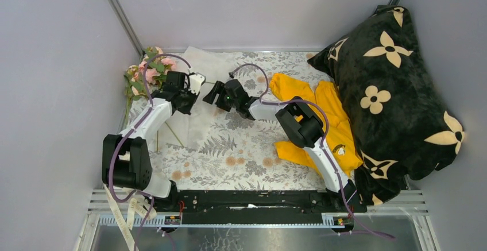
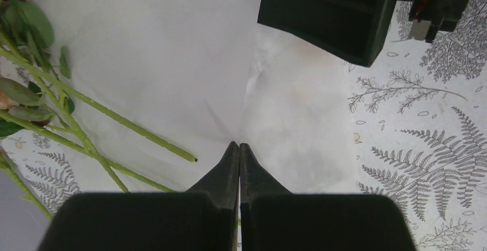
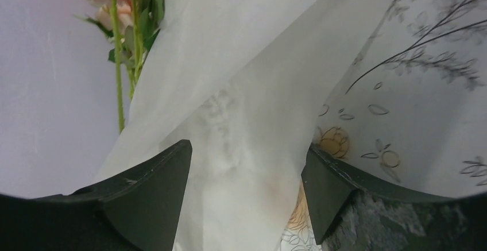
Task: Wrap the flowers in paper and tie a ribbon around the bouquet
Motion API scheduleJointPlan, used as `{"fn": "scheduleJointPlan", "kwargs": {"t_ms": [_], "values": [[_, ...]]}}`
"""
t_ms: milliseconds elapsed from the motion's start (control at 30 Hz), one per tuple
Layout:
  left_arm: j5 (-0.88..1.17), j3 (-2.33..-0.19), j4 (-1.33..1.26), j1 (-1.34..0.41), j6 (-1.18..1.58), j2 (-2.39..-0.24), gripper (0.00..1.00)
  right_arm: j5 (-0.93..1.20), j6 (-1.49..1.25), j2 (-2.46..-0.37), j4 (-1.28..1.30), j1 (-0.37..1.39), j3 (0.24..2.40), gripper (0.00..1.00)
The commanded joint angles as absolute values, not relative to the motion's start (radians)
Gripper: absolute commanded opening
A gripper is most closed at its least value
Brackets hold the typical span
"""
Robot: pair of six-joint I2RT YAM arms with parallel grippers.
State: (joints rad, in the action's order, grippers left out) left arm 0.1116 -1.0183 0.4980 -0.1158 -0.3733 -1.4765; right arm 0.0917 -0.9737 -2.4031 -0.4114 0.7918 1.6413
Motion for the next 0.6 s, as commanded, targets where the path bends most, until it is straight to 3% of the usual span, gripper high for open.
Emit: {"fn": "scheduleJointPlan", "kwargs": {"t_ms": [0,133,567], "values": [[0.132,-1.063,0.503,-0.106,-0.352,-1.461,0.00,-0.085,-0.920,-2.424,-0.247,0.772,1.677,0.76],[0.137,-1.066,0.494,-0.102,-0.347,-1.483,0.00,-0.110,-0.918,-2.404,-0.253,0.739,1.657,0.74],[0.148,-1.091,0.464,-0.093,-0.309,-1.510,0.00,0.114,-1.031,-2.567,-0.241,0.734,1.818,0.68]]}}
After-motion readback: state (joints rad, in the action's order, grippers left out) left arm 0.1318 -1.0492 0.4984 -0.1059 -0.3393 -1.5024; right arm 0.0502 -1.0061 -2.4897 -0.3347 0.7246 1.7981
